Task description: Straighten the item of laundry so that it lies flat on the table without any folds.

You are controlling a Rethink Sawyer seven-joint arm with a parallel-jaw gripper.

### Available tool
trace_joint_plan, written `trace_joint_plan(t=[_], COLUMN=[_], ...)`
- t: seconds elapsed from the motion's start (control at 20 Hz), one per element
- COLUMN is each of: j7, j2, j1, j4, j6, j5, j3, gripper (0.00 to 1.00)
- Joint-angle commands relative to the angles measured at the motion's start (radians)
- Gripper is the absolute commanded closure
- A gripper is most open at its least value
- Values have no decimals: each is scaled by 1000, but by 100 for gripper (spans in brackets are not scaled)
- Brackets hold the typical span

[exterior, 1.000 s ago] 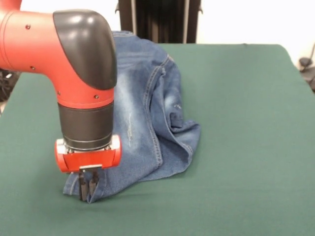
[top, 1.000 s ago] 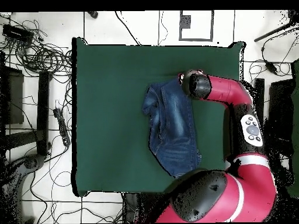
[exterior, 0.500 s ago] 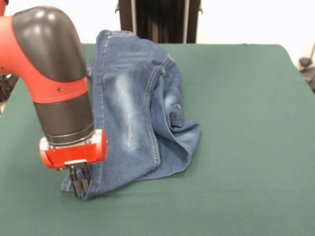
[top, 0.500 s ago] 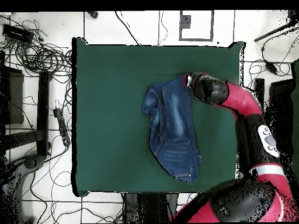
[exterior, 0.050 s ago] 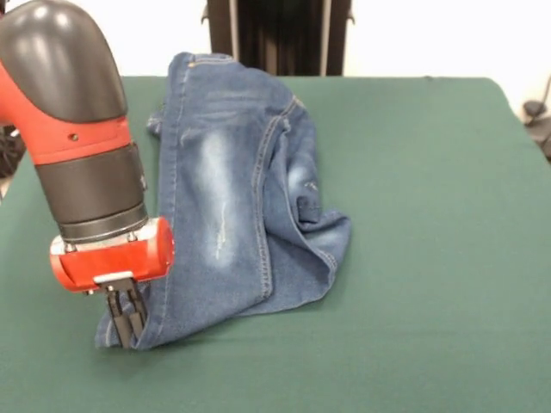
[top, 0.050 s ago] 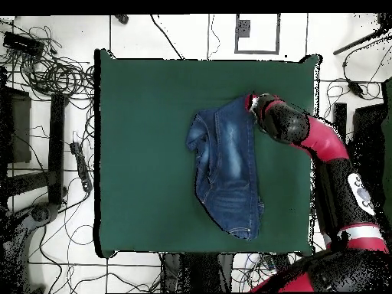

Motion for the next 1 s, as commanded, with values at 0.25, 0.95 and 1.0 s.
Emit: trace_joint_plan(t=[0.25, 0.95, 1.0], j7=[-201, -266, -311], j2=[45, 230, 267], j1=[-55, -208, -234], j4=[130, 163, 171], j6=[-220, -173, -154], j5=[-230, -392, -398], j3=[329, 600, 629], gripper=[100, 100, 100])
